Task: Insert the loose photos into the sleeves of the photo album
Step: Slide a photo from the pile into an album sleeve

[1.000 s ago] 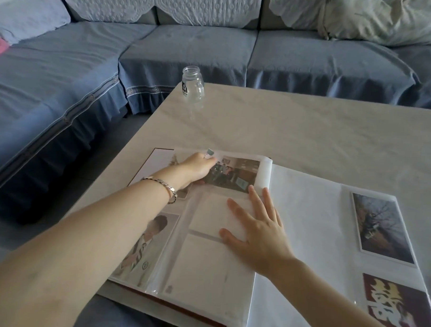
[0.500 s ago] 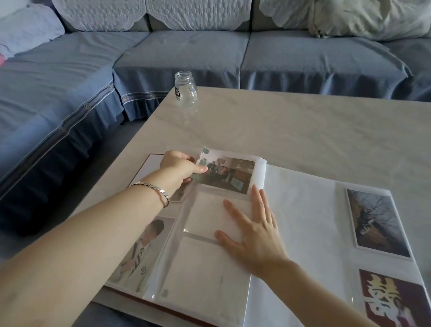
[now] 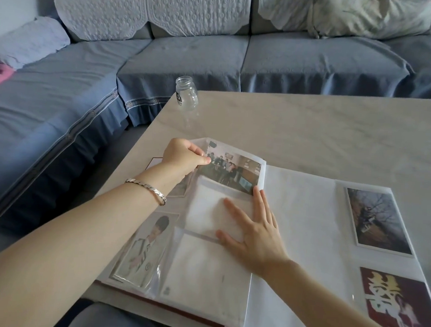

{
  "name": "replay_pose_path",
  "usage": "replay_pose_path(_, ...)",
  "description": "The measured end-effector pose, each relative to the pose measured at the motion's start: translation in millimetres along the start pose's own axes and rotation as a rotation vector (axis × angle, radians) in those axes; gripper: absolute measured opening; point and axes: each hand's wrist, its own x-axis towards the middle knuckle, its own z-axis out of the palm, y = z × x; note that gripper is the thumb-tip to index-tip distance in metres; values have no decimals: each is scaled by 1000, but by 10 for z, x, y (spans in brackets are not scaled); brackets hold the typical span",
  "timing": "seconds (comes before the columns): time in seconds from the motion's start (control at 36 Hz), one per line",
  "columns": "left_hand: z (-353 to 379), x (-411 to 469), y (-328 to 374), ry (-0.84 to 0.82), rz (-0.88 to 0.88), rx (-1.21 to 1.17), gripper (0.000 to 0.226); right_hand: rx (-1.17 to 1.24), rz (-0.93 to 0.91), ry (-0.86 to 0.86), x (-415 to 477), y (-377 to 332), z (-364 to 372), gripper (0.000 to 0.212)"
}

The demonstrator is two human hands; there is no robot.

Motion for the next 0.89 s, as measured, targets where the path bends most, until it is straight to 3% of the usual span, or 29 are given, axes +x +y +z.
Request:
replay_pose_path(0.31,-4,3,15,42,-43,-24,30,-1,-8,12,-2,20,10,86)
replay_pose_path(0.56,-23,-12,102,-67,4,-1,29,23,-22,38,-18,35,14,85)
replay_pose_path(0.89,2,-78,-24,-5,69,54,41,33,-17,48,-19,37,34,85)
